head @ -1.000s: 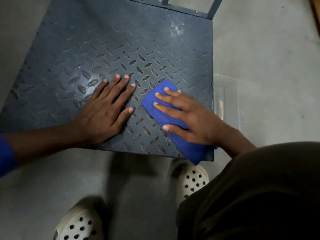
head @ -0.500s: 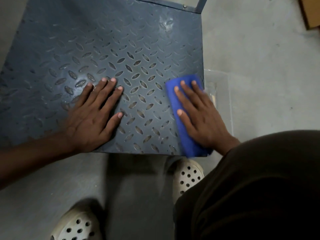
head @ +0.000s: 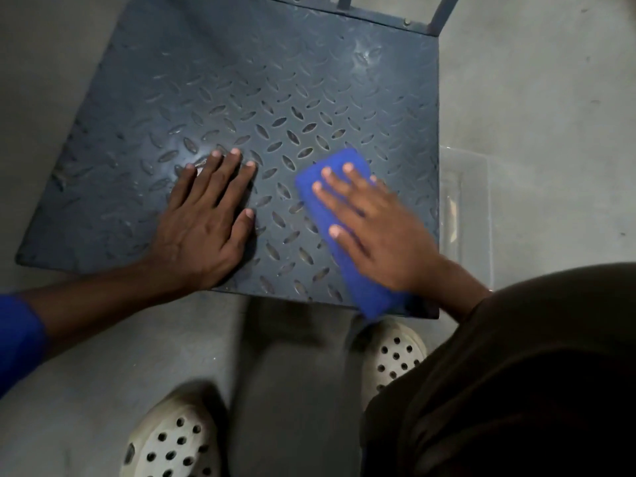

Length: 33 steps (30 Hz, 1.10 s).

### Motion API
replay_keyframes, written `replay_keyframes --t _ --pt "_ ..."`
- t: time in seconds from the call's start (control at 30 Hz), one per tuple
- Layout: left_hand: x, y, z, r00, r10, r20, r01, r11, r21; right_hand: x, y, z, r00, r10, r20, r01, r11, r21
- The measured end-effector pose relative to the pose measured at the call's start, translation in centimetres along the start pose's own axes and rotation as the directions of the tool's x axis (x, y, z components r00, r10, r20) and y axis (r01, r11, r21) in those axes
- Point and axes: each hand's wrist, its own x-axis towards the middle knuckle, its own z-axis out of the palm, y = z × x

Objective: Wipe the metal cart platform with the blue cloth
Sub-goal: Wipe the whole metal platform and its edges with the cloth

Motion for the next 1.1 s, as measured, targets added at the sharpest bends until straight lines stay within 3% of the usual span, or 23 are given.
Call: replay_keyframes --t 0.1,0.17,0.23,0.37,0.43,0.53,0.63,0.7,0.83,1.0,1.1 --pt "0.1 0.3 0.0 0.999 -0.035 0.014 0.035 0.999 0.020 2.7 0.1 0.0 0.959 0.273 -0.075 -0.274 0.962 -0.006" --pt "0.3 0.6 0.1 0.997 -0.072 0.018 0.072 0.997 0.026 2.7 -2.4 0.4 0.977 0.203 -0.062 -0.206 0.978 -0.038" --pt "0.6 0.9 0.1 0.995 -0.096 0.016 0.095 0.995 0.023 1.3 -5.2 0.6 1.000 0.010 0.000 -0.010 0.998 -0.054" --pt "0.7 1.3 -0.1 0.994 -0.108 0.004 0.108 0.994 0.018 -1.9 -5.6 0.5 0.980 -0.179 0.091 0.185 0.981 -0.056" --pt "0.7 1.4 -0.1 0.994 -0.111 0.019 0.110 0.994 0.011 -2.9 -3.7 0.3 0.986 -0.148 0.074 0.151 0.988 -0.039" --pt "0.9 1.5 -0.2 0.990 -0.128 0.052 0.128 0.992 0.002 -2.9 -0.2 -0.3 0.999 0.029 0.025 -0.029 0.999 -0.019" --pt "2.2 1.9 -0.1 0.986 -0.152 0.069 0.153 0.988 -0.009 0.0 2.0 -0.2 0.979 0.199 -0.049 -0.200 0.979 -0.027" --pt "3.8 2.2 0.2 0.984 -0.167 0.067 0.169 0.985 -0.026 3.2 1.6 0.3 0.968 0.237 -0.078 -0.240 0.970 -0.036" --pt "6.9 1.9 0.5 0.982 -0.182 0.043 0.183 0.982 -0.045 6.2 -2.2 0.8 0.993 0.092 -0.074 -0.094 0.995 -0.031" --pt "7.9 0.7 0.7 0.989 -0.146 0.034 0.148 0.988 -0.049 2.1 -1.6 0.4 0.996 -0.092 -0.017 0.091 0.994 -0.060" --pt "8.5 0.7 0.7 0.982 -0.175 0.078 0.178 0.983 -0.040 4.3 3.2 0.2 0.998 -0.029 -0.060 0.029 1.000 0.001"
